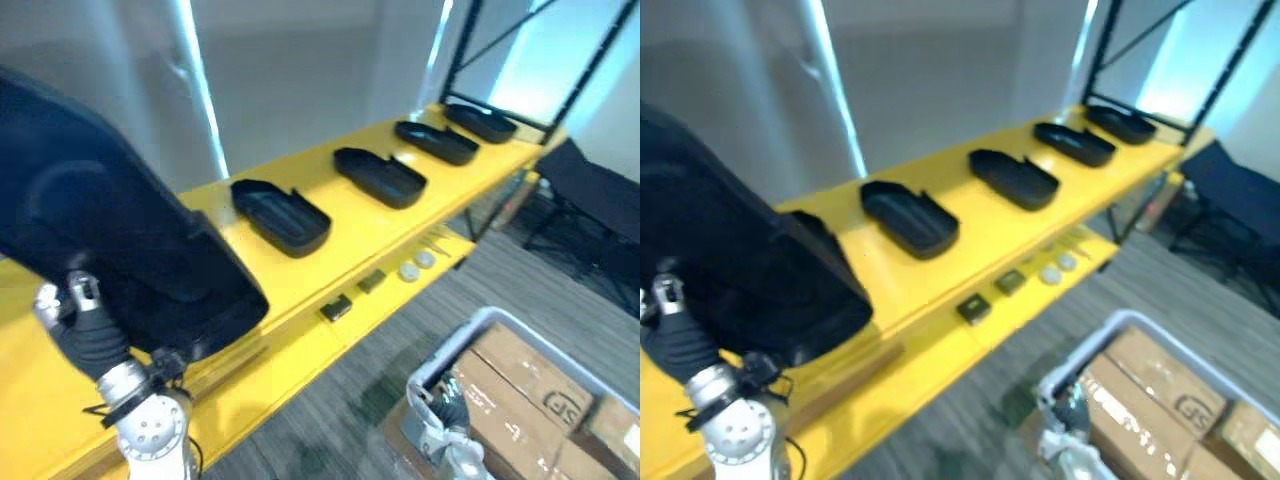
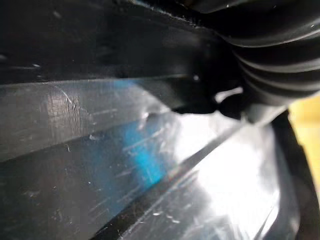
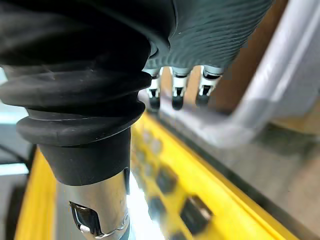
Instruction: Walk over and take plastic housings, then place them on the shelf
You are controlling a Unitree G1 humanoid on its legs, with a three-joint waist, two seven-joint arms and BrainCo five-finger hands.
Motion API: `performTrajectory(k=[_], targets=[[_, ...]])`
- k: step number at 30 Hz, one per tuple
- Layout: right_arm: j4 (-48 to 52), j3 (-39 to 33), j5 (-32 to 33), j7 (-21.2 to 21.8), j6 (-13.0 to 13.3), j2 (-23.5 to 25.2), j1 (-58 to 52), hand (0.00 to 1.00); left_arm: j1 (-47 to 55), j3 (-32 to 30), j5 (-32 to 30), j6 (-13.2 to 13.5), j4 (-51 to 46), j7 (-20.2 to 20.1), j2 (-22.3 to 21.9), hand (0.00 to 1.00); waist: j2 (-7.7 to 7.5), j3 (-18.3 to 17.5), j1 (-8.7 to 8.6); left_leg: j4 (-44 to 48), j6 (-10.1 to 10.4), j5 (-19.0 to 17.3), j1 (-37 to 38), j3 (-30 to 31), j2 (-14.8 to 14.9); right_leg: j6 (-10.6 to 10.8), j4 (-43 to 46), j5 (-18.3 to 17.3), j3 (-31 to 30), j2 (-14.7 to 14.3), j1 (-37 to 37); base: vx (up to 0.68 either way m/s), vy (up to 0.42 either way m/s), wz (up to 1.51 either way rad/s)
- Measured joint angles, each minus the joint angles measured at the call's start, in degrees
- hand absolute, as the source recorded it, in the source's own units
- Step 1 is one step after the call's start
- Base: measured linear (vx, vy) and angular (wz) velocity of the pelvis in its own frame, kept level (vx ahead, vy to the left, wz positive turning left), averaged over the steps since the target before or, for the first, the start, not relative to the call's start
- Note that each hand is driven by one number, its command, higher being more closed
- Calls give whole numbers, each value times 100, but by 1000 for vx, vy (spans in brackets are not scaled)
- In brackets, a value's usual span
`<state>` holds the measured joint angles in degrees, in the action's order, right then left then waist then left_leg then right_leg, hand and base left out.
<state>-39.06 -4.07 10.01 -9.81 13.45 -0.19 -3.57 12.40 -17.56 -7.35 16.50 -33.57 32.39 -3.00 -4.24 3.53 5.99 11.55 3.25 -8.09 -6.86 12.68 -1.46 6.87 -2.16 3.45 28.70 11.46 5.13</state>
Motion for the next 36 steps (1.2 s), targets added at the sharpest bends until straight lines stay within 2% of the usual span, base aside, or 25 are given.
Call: performTrajectory(k=[5,7,11,13,16,18,19,21,23,24,26,28,30,33,36], targets=[[712,213,-422,-5,5,10,39,0,224,-388,-53,5,-144,214,-82,100,-87,104,20,53,0,-2,3,-13,-12,-68,61,-49,5,31,-10,-5,44,1],[1371,253,-571,-6,47,8,18,0,327,-527,-51,5,-154,264,-86,100,-162,150,19,73,3,-11,-1,-18,-11,-51,83,-125,11,36,-11,0,0,0],[2294,440,-764,5,208,3,28,0,533,-697,-47,6,-195,239,-97,100,-181,165,27,119,23,-41,-18,51,20,-87,172,-203,87,2,-10,1,-7,8],[2774,482,-852,94,391,6,67,0,606,-715,-43,39,-262,82,-103,100,-163,187,101,238,46,-104,-126,99,3,-103,173,-245,134,-29,-14,-2,3,15],[3374,296,-861,94,535,0,227,0,486,-713,-41,135,-294,-197,-90,100,-123,293,98,507,45,-136,-494,204,-56,31,231,-310,573,22,16,-40,36,57],[3650,175,-863,84,618,-29,367,0,417,-721,-31,158,-305,-291,-51,100,-113,356,99,493,-41,-15,-627,-769,149,162,338,-349,742,152,40,-27,69,57],[3705,175,-862,85,636,-38,397,0,421,-722,-17,181,-305,-343,-22,100,-114,356,103,475,-47,-2,-600,-938,188,167,361,-352,743,166,47,23,81,27],[3968,215,-894,108,649,-34,469,0,394,-705,14,242,-310,-474,223,100,-155,335,145,366,-81,28,-526,-983,73,161,367,-357,757,272,81,63,100,15],[4242,156,-922,110,669,-35,479,0,203,-587,66,267,-305,-705,450,100,-148,338,90,236,-120,98,-531,-832,-64,93,541,-436,916,404,80,58,112,43],[4324,85,-934,111,693,-35,473,0,29,-382,72,303,-278,-811,570,100,-138,336,42,180,-128,170,-513,-732,-126,2,833,-534,863,511,-33,71,147,55],[4320,67,-980,113,693,-28,466,0,-195,-79,73,352,-192,-900,744,100,-103,348,-36,118,-143,267,-512,-690,-121,-156,1381,-634,111,590,-315,48,117,35],[4326,92,-1030,120,693,27,468,0,-390,231,72,360,35,-997,958,100,-133,330,-77,98,-144,280,-470,-708,-98,-238,1681,-921,-1155,509,-543,22,31,8],[4334,134,-1086,124,694,25,513,0,-378,288,72,360,172,-1045,961,100,-165,309,-73,109,-142,278,-465,-834,-100,-151,1444,-926,-1308,490,-457,2,-70,-17],[4360,212,-1086,180,694,13,549,0,-323,337,72,364,173,-1123,920,100,-83,346,-58,86,-28,328,-536,-979,109,64,925,-817,-1300,264,-352,-38,-125,-27],[4496,197,-1078,228,694,-46,549,0,-347,663,76,367,173,-1137,909,100,-11,393,-127,56,145,395,-530,-827,276,81,694,-807,-1168,10,-161,-59,-150,8]])
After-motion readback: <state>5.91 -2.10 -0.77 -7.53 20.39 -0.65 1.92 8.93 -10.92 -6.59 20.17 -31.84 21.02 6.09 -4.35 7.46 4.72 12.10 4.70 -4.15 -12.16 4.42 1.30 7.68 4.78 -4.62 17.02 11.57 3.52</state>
